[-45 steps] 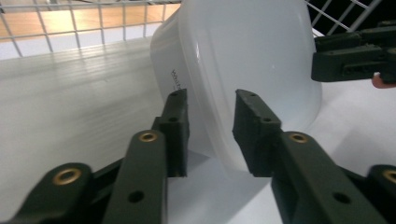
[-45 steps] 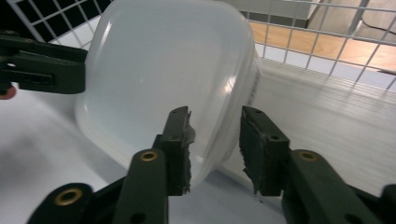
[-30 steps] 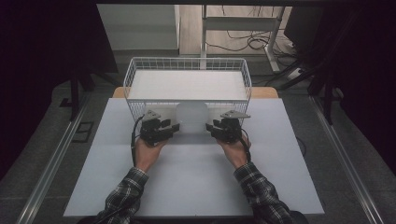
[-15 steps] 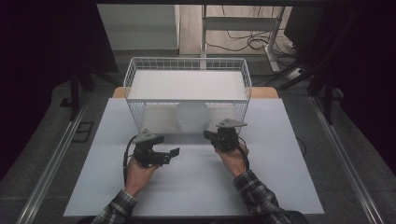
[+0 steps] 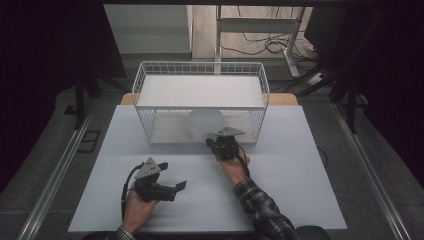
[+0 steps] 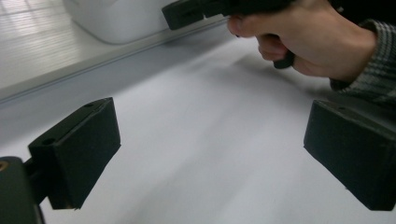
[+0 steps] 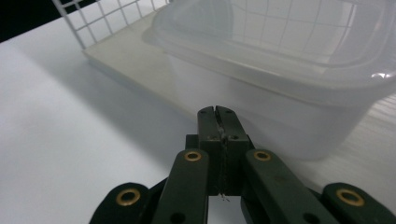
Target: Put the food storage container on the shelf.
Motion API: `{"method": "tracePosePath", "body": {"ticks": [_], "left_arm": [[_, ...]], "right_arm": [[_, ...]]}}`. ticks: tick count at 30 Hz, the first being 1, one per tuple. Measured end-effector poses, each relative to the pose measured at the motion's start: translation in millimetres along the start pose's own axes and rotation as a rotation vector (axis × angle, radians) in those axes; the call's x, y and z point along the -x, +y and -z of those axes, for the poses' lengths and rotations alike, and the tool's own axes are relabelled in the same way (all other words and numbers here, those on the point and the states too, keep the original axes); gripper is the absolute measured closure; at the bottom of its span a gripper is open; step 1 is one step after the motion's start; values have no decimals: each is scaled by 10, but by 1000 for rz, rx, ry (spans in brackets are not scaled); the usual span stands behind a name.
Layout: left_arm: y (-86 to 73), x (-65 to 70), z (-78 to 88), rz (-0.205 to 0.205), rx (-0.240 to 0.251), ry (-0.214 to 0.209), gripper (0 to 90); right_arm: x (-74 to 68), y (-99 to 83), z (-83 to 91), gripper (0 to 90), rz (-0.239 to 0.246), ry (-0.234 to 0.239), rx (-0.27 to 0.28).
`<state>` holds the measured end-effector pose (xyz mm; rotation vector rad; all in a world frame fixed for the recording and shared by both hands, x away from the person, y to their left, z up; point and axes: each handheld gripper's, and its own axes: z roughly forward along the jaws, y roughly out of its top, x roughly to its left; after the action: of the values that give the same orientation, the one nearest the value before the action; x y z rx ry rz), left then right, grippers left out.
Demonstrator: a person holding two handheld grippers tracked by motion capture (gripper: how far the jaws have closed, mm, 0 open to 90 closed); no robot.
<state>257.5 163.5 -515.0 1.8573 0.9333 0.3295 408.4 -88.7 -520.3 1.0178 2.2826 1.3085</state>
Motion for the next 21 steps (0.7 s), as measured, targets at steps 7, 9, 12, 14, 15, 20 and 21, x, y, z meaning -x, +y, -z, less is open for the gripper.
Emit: {"method": "tracePosePath", "body": {"ticks": [7,9,12,14,15,20,21], "left_arm": [[-114,17,99,1,-19,10,18],[-128,15,119,5,-17,12,18],[-139,10,131,5,-18,16,18],[-146,9,132,2,-19,19,19],[-147,8,130,1,-21,21,18],[-153,5,118,-4,-24,24,18],[-154,5,117,-5,-25,25,18]], "right_arm": [[12,35,-111,892,9,-16,-1],[23,48,-128,891,5,-19,-7],[45,63,-143,891,0,-26,-7],[61,75,-157,891,2,-31,-9],[67,83,-167,891,0,-32,-11],[91,101,-213,891,-3,-41,-15],[95,107,-224,891,-3,-45,-16]]}}
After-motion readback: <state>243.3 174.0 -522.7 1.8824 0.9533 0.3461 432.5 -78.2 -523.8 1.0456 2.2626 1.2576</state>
